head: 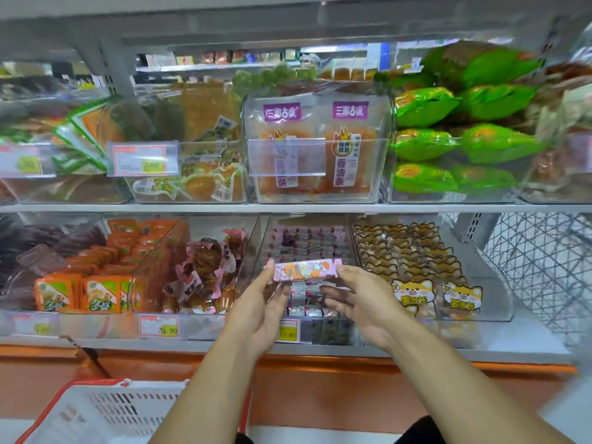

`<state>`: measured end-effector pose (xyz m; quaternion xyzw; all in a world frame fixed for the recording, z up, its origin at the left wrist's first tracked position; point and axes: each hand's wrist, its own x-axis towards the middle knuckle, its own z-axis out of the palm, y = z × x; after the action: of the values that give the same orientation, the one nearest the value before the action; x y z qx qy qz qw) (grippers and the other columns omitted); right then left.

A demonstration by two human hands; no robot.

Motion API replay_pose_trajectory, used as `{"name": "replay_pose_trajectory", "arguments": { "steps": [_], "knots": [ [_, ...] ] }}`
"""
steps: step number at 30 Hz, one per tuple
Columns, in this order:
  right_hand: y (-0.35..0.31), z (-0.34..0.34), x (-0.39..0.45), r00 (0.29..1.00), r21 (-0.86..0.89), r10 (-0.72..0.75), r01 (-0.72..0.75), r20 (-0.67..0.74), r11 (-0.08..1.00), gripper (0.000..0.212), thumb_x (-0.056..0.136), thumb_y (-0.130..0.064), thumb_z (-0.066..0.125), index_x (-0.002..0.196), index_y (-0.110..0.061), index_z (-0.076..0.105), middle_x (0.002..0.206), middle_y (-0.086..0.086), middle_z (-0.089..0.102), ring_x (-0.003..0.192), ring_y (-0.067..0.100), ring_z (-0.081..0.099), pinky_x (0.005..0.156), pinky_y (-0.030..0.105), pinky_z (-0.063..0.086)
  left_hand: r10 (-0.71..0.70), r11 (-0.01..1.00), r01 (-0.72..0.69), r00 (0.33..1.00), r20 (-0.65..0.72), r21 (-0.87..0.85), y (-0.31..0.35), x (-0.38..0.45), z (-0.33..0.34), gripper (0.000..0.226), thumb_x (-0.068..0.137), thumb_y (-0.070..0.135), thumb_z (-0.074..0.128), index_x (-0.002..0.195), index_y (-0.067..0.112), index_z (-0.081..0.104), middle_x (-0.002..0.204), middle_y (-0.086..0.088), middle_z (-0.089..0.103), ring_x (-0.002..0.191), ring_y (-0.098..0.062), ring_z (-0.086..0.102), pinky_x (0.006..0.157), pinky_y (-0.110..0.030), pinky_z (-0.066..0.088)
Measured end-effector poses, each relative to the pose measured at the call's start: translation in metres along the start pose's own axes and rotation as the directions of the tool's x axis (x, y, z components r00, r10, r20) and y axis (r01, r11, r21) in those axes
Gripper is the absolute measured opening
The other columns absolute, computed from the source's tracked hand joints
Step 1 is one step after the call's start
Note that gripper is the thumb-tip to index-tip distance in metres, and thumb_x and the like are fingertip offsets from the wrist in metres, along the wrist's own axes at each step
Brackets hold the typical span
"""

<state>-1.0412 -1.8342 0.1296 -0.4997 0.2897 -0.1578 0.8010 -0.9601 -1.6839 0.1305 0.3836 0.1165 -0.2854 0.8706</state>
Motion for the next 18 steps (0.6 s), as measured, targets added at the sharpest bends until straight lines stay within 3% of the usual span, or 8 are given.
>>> {"name": "replay_pose_trajectory", "arguments": {
  "steps": [5,9,13,16,18],
  "knots": [
    [-0.003,-0.004,0.003,0.999,-0.042,-0.031,0.031,0.01,0.999,0.013,0.102,-0.014,0.057,0.111,-0.012,0.065,0.084,-0.002,0.079,0.08,0.02,0.078,0.058,0.028,0.059,0.028,0.999,-0.027,0.998,0.052,-0.018,-0.001,0.001,-0.002,0.033,0.085,0.016,0.073,0.115,0.002,0.068,0.109,-0.016,0.072,0.098,-0.022,0.071,0.069,-0.027,0.061],
    [-0.003,-0.008,0.01,0.997,-0.065,-0.056,0.053,-0.053,0.997,0.011,0.103,-0.011,0.054,0.11,-0.009,0.063,0.111,0.015,0.073,0.082,0.023,0.075,0.063,0.029,0.06,0.099,0.991,-0.102,0.994,0.043,0.09,-0.003,0.005,-0.004,0.019,0.096,0.01,0.065,0.113,0.003,0.067,0.105,-0.013,0.075,0.098,-0.021,0.073,0.076,-0.029,0.06],
    [0.001,-0.006,0.012,0.992,-0.096,-0.112,0.105,-0.066,0.99,0.01,0.104,-0.008,0.051,0.103,-0.01,0.061,0.123,0.014,0.065,0.081,0.025,0.077,0.09,0.041,0.061,0.184,0.968,-0.188,0.982,0.038,0.165,-0.003,0.011,-0.006,0.017,0.097,0.011,0.063,0.11,0.001,0.066,0.106,-0.016,0.076,0.094,-0.019,0.075,0.079,-0.028,0.059],
    [0.0,-0.004,0.01,0.99,-0.088,-0.143,0.144,0.011,0.986,0.01,0.102,-0.014,0.058,0.111,-0.015,0.061,0.12,0.012,0.069,0.095,0.029,0.075,0.086,0.04,0.062,0.206,0.963,-0.209,0.978,0.035,0.169,-0.002,0.013,-0.009,0.017,0.097,0.012,0.062,0.109,0.001,0.067,0.106,-0.016,0.076,0.09,-0.018,0.076,0.077,-0.028,0.06],
    [-0.003,-0.007,0.008,0.968,-0.12,-0.203,0.221,0.145,0.968,0.033,0.095,-0.022,0.069,0.126,-0.022,0.058,0.123,0.001,0.068,0.103,0.021,0.073,0.084,0.036,0.062,0.207,0.966,-0.207,0.978,0.02,0.157,-0.001,0.013,-0.009,0.017,0.098,0.013,0.062,0.109,0.002,0.068,0.105,-0.015,0.076,0.086,-0.016,0.076,0.073,-0.026,0.061]
  ]
}}
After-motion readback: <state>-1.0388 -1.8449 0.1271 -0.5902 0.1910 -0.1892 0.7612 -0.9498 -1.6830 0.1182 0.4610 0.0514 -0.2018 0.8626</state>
